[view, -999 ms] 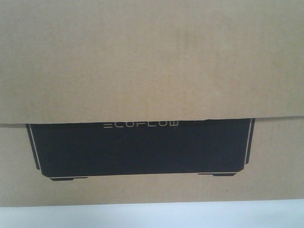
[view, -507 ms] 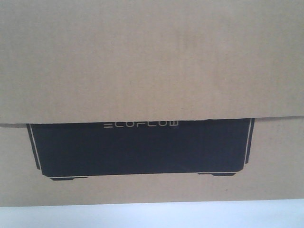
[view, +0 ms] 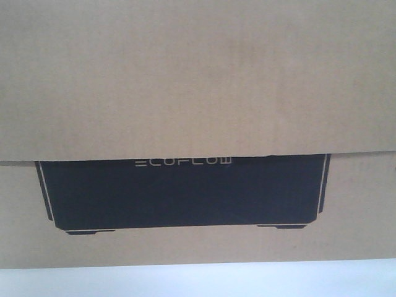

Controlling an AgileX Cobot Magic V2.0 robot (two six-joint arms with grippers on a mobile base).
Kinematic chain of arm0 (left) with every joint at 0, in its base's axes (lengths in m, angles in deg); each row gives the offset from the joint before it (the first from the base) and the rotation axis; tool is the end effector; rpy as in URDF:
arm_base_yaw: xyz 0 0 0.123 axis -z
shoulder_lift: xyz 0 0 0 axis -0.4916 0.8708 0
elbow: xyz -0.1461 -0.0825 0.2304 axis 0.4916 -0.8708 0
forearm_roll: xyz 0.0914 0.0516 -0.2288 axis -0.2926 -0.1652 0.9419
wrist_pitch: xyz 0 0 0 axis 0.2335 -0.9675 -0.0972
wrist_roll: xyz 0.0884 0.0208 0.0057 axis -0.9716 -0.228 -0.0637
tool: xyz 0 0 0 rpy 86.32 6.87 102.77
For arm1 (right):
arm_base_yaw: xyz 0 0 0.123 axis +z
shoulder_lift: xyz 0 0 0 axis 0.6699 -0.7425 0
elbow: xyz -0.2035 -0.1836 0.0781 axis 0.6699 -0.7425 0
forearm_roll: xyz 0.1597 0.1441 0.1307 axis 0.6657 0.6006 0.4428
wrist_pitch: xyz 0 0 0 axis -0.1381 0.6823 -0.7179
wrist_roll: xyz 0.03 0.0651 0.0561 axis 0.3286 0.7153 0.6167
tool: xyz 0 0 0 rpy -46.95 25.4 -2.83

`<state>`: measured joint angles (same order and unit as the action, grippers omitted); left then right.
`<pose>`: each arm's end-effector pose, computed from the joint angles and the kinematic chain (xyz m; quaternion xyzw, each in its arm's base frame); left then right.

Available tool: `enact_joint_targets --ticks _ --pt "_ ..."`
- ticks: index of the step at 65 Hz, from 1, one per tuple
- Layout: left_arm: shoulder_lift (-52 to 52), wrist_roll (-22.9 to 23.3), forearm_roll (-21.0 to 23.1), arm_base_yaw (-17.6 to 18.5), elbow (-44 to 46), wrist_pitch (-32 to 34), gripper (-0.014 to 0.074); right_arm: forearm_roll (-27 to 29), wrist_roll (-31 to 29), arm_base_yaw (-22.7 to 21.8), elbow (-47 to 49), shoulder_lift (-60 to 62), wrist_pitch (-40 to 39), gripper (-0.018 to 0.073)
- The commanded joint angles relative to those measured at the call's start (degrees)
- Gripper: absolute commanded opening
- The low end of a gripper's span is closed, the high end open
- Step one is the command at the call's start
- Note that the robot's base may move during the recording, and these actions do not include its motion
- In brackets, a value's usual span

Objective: Grab box from left shelf to table start
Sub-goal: 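Open both grippers and release the box side walls, then raise both open grippers clear of the box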

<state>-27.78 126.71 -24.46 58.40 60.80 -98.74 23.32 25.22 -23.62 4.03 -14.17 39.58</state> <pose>0.0671 -0.0092 0.3475 0.0188 0.7083 -0.1457 0.6905 0.0783 0.0123 0.3589 -0.0291 0.6970 0.0974 0.7098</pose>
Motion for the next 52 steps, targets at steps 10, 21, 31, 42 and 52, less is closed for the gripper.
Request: enact_joint_targets --ticks 10,21,31,42,52 --pt "-8.28 0.51 -4.63 0.13 -3.93 4.80 -0.0093 -2.74 -0.74 0.15 -5.11 8.77 -5.18 0.0050" --pt "-9.15 0.51 -4.63 0.13 -4.03 4.80 -0.0093 -2.74 -0.74 0.15 -5.67 9.48 -5.16 0.0050" --pt "-9.15 0.51 -4.63 0.13 -4.06 4.80 -0.0093 -2.74 -0.74 0.15 -5.67 9.48 -5.16 0.0050" --pt "-9.15 0.51 -4.63 0.13 -4.06 4.80 -0.0093 -2.68 -0.74 0.15 -6.73 9.48 -5.56 0.0050" --pt "-9.15 0.51 -4.63 0.13 -4.06 4.80 -0.0093 -2.27 -0.74 0.15 -10.56 9.61 -5.61 0.0050"
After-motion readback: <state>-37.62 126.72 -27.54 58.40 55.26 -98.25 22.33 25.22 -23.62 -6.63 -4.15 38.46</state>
